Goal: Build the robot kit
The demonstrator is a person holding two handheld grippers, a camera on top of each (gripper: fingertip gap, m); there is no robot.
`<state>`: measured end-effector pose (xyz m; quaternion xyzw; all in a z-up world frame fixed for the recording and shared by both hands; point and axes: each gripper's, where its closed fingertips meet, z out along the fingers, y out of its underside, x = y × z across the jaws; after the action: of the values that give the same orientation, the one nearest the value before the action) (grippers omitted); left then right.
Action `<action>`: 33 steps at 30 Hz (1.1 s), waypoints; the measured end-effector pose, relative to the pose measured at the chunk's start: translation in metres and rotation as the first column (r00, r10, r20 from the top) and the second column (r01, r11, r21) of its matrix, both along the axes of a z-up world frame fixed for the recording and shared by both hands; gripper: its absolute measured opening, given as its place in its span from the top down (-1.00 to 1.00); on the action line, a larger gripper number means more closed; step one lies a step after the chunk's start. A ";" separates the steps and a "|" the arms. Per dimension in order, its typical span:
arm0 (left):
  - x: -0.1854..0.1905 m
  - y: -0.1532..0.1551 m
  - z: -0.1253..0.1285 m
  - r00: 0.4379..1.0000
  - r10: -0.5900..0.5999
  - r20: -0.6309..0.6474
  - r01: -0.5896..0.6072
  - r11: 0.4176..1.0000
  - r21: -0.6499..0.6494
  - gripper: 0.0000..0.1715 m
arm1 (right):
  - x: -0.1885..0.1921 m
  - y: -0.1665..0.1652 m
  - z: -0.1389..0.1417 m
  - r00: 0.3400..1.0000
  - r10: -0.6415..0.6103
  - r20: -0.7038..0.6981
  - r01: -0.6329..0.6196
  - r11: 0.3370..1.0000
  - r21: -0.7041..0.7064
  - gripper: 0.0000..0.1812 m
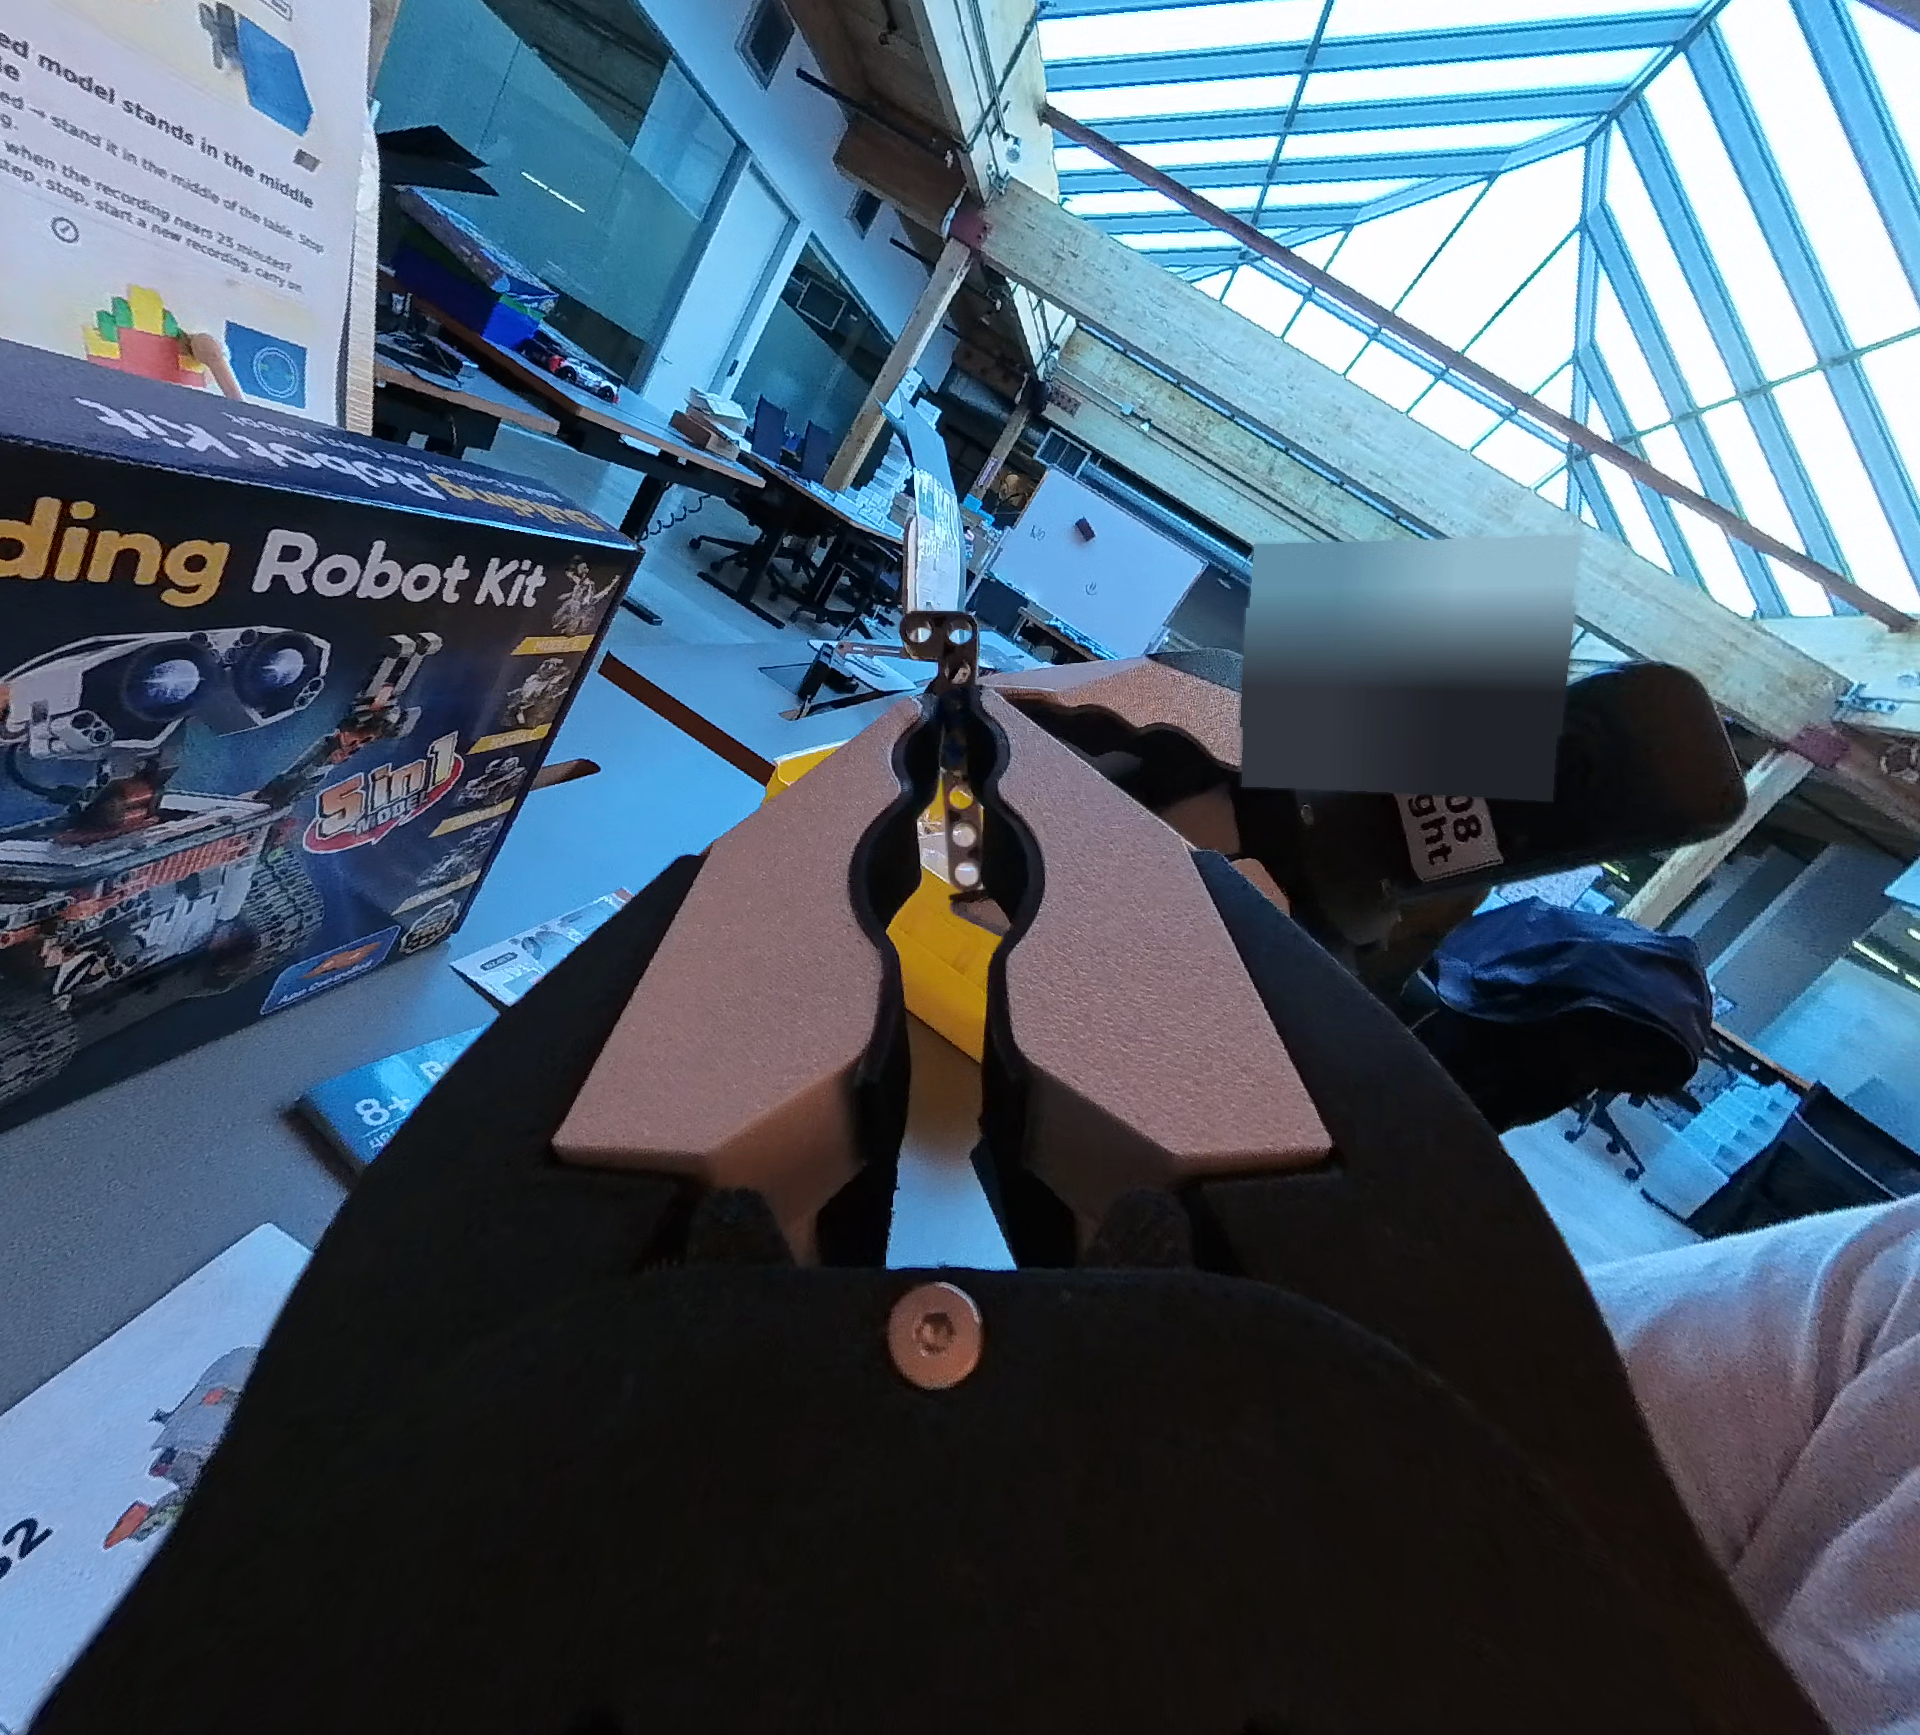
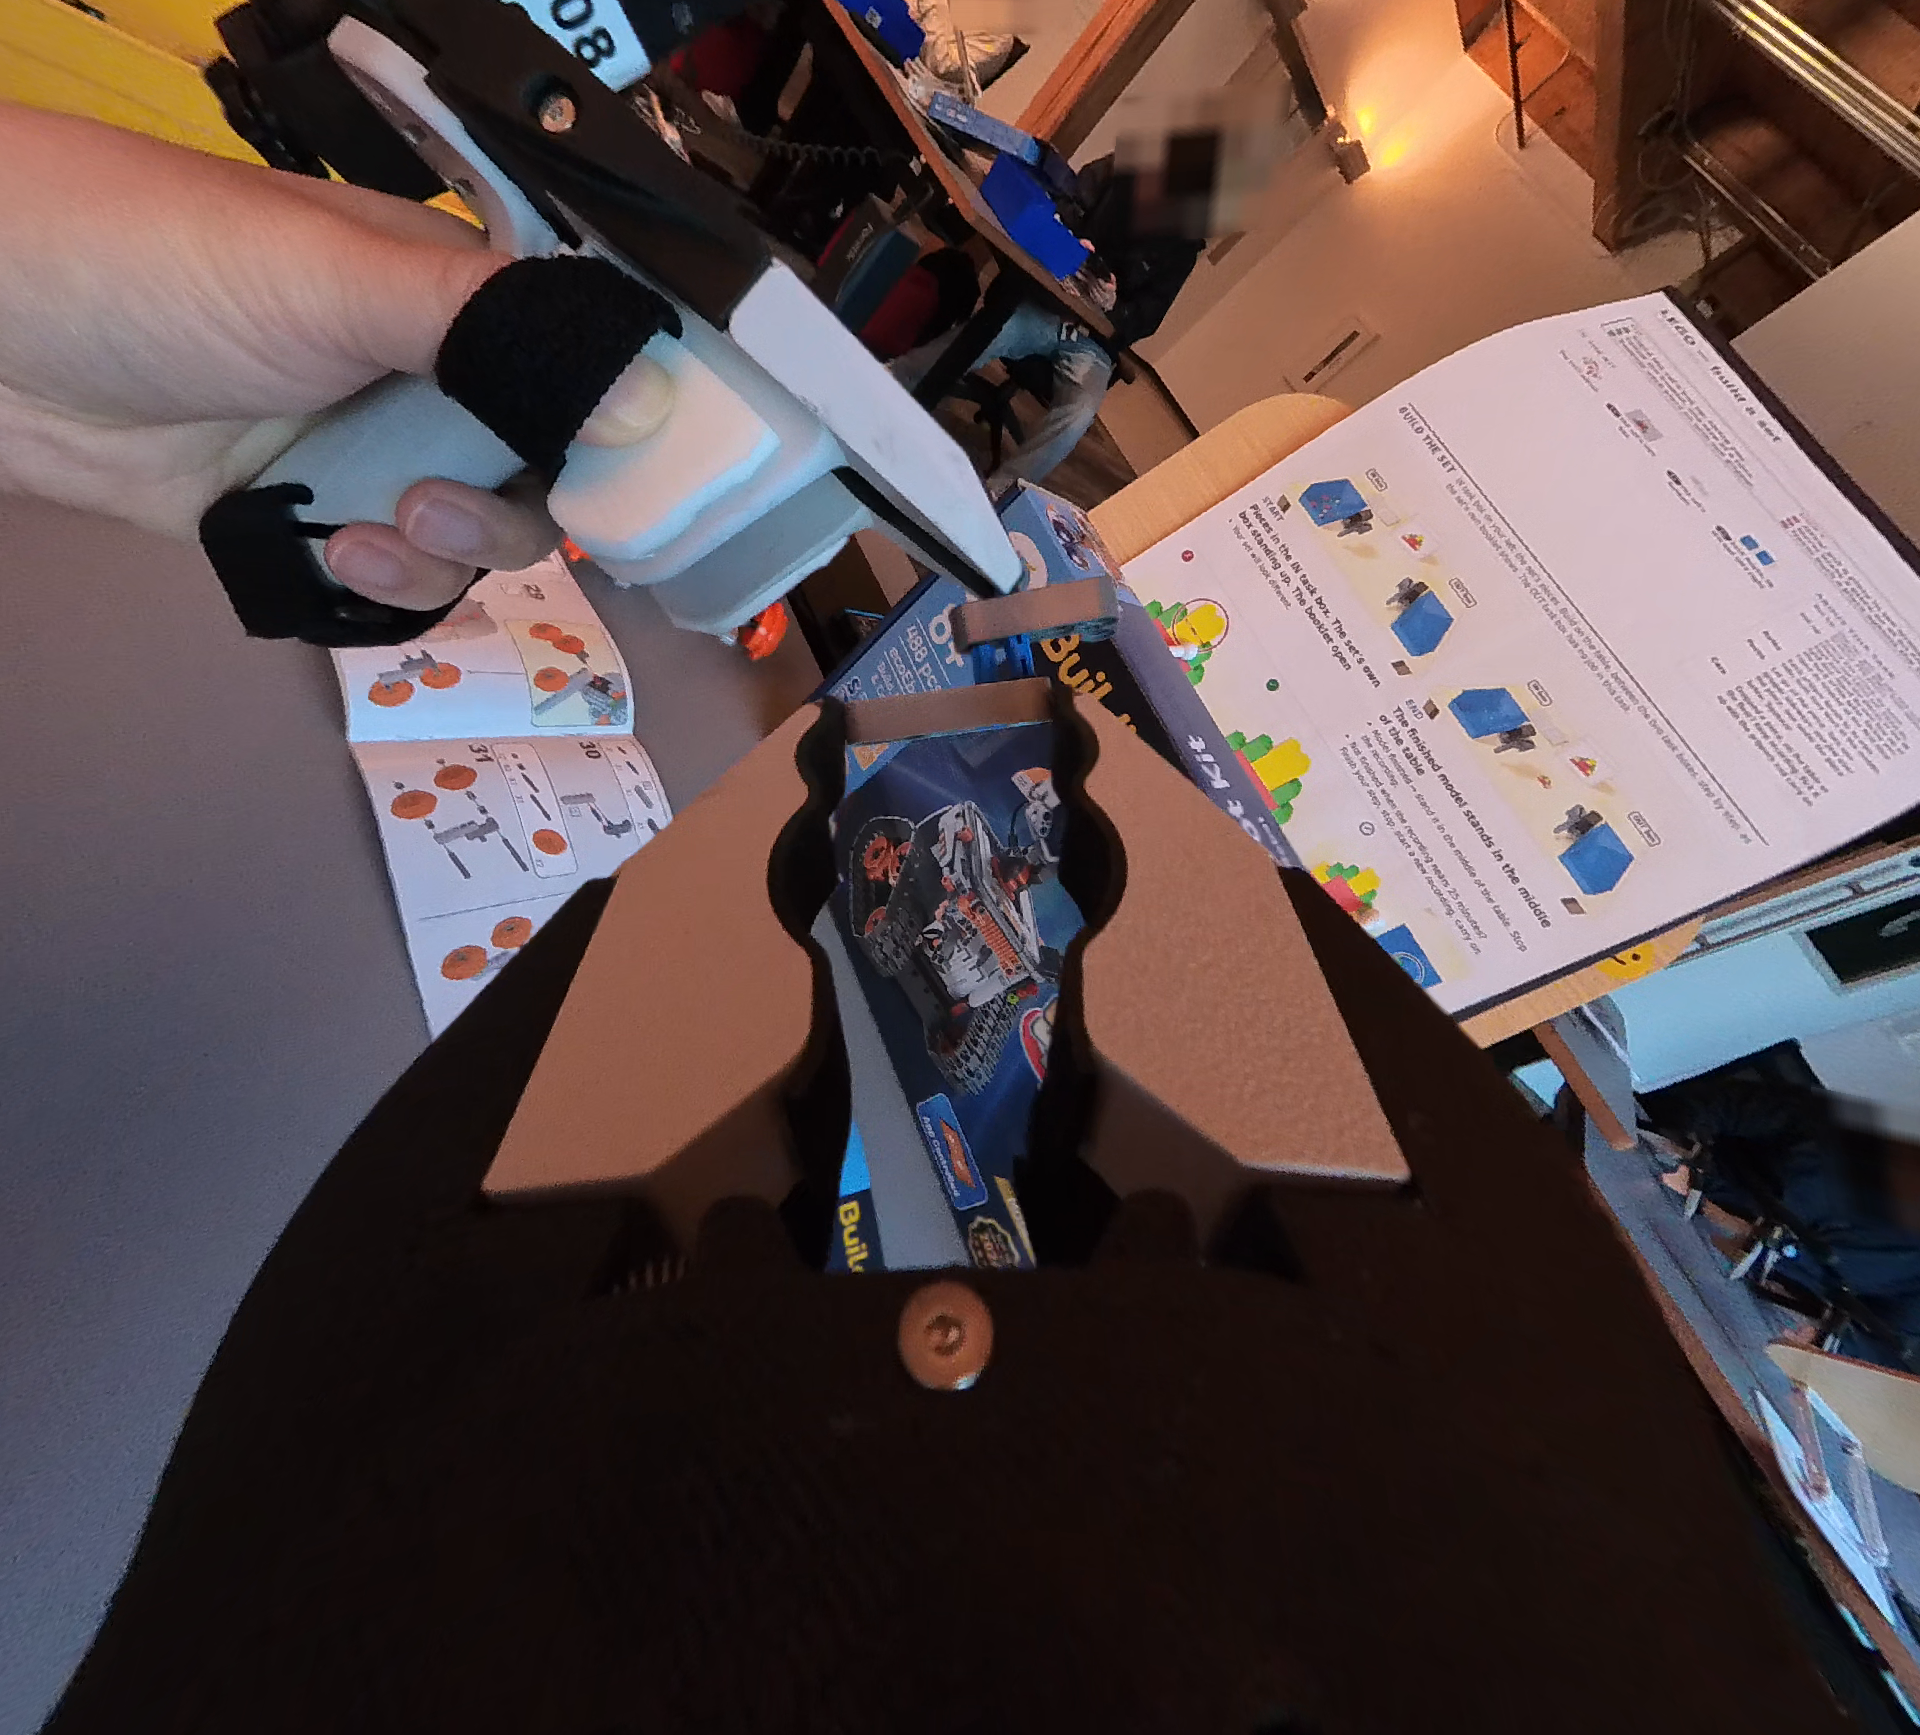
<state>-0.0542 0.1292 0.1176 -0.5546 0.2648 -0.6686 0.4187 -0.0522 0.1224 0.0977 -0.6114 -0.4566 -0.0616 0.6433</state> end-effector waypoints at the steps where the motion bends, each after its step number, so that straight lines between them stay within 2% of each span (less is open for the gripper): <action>1: 0.001 0.000 0.000 1.000 0.000 0.000 0.000 1.000 -0.001 0.99 | 0.002 0.001 0.000 1.000 -0.014 0.005 0.014 1.000 0.004 0.57; 5: 0.002 0.001 -0.003 1.000 -0.001 -0.004 0.001 1.000 -0.010 0.99 | 0.002 0.001 -0.004 0.999 -0.001 0.033 0.001 1.000 0.003 0.58; 10: 0.002 0.001 -0.010 0.998 -0.017 -0.067 0.015 1.000 -0.018 0.99 | 0.002 -0.001 -0.011 0.994 -0.001 0.113 -0.002 1.000 0.023 0.57; 12: 0.001 0.002 -0.012 0.997 -0.012 -0.080 0.010 1.000 -0.025 0.99 | 0.000 0.000 -0.012 0.995 0.008 0.100 -0.009 1.000 0.012 0.57; 16: 0.000 0.001 -0.018 0.992 -0.038 -0.124 0.034 0.999 -0.039 0.99 | -0.001 -0.003 -0.020 0.987 0.052 0.152 -0.057 0.998 0.029 0.58; 21: 0.000 0.000 -0.023 0.987 -0.070 -0.143 0.061 0.996 -0.064 0.99 | -0.002 -0.004 -0.024 0.988 0.093 0.125 -0.095 0.995 0.009 0.57; 33: 0.001 0.007 -0.018 0.998 -0.032 -0.062 0.026 0.994 -0.103 1.00 | 0.000 0.004 -0.017 0.997 0.040 0.060 -0.040 0.999 0.013 0.57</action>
<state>-0.0528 0.1364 0.0993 -0.5926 0.2514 -0.6692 0.3712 -0.0523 0.1264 0.0804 -0.5954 -0.4872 -0.0701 0.6349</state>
